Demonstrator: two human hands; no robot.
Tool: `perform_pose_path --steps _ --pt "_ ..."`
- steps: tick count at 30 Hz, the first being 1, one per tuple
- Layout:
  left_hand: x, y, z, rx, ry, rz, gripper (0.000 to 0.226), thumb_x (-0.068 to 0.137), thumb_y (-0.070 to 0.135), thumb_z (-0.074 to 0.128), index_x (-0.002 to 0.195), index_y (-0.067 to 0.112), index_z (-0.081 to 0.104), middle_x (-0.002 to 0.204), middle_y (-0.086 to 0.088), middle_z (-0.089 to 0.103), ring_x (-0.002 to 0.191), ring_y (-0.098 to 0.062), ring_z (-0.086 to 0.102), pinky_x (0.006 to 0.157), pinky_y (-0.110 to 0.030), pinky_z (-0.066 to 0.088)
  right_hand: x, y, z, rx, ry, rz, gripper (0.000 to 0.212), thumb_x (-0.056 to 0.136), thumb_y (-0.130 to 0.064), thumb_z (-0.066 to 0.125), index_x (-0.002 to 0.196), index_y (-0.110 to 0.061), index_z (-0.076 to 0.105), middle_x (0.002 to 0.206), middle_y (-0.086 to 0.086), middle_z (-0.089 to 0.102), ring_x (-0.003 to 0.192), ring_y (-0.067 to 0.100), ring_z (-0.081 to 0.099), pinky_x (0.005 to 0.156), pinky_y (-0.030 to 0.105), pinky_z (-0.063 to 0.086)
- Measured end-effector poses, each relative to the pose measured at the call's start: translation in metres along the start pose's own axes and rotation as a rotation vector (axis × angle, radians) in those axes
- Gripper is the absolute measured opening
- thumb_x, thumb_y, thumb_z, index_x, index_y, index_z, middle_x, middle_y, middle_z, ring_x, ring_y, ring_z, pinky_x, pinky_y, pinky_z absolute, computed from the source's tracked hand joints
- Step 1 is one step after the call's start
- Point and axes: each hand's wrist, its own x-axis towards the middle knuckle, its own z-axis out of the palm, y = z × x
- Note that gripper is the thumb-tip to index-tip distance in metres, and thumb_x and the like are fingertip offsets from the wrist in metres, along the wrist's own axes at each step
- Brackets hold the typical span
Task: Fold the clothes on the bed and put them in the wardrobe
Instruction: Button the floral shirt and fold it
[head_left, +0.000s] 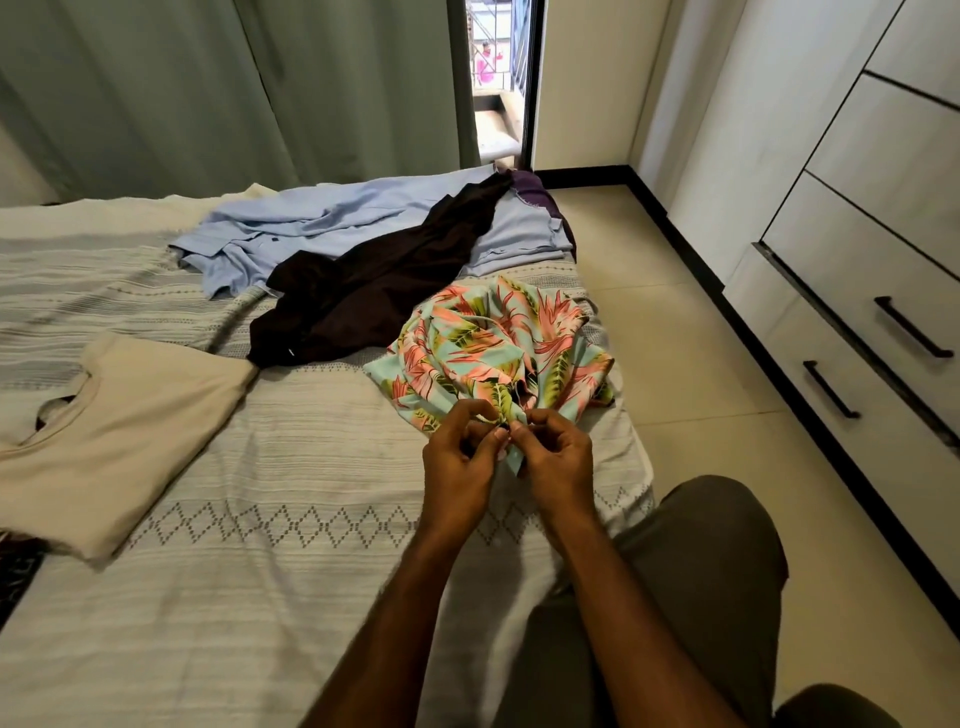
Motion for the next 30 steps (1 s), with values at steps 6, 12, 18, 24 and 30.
perform_pose_path --steps 6,12,18,24,30 --pt "0.001 -0.006 -0.001 -0.005 0.027 -0.054 0.02 0.089 -0.001 0.071 0.101 0.014 0.074 0.091 0.0 0.075 0.088 -0.017 0.072 0.081 -0.042 0.061 -0.001 -0.002 0.0 -0.122 0.013 -0.137 0.011 0.088 -0.008 0.076 0.093 -0.018 0.074 0.087 -0.005 0.074 0.083 0.003 0.07 0.075 0.02 0.057" --pt "0.003 0.0 -0.001 -0.048 0.111 -0.067 0.012 0.089 0.003 0.073 0.095 0.013 0.075 0.086 -0.002 0.075 0.085 -0.018 0.073 0.075 -0.03 0.06 -0.002 -0.002 -0.001 -0.14 0.032 -0.188 0.012 0.089 -0.011 0.075 0.099 -0.018 0.077 0.091 -0.009 0.075 0.088 0.004 0.071 0.076 0.018 0.057" --pt "0.009 -0.001 -0.001 0.072 0.16 -0.023 0.011 0.085 0.011 0.078 0.094 0.015 0.075 0.09 0.001 0.072 0.088 -0.014 0.067 0.075 -0.026 0.058 -0.003 -0.002 -0.001 -0.186 0.067 -0.27 0.015 0.085 -0.007 0.079 0.099 -0.013 0.077 0.088 -0.004 0.075 0.081 0.007 0.071 0.072 0.025 0.06" --pt "0.01 -0.003 -0.001 0.203 0.127 0.021 0.003 0.088 0.016 0.076 0.089 0.013 0.074 0.08 0.004 0.071 0.078 -0.009 0.067 0.067 -0.018 0.054 -0.007 -0.007 -0.001 -0.172 0.085 -0.332 0.019 0.082 -0.005 0.081 0.09 -0.021 0.074 0.081 -0.009 0.073 0.074 0.007 0.07 0.067 0.02 0.057" --pt "0.011 -0.002 -0.001 0.228 0.096 0.078 0.005 0.091 0.015 0.072 0.094 0.012 0.076 0.086 0.004 0.072 0.084 -0.007 0.066 0.072 -0.017 0.053 -0.008 -0.005 0.004 -0.242 0.066 -0.36 0.016 0.087 -0.011 0.078 0.099 -0.02 0.074 0.087 -0.015 0.071 0.081 0.004 0.069 0.069 0.019 0.057"
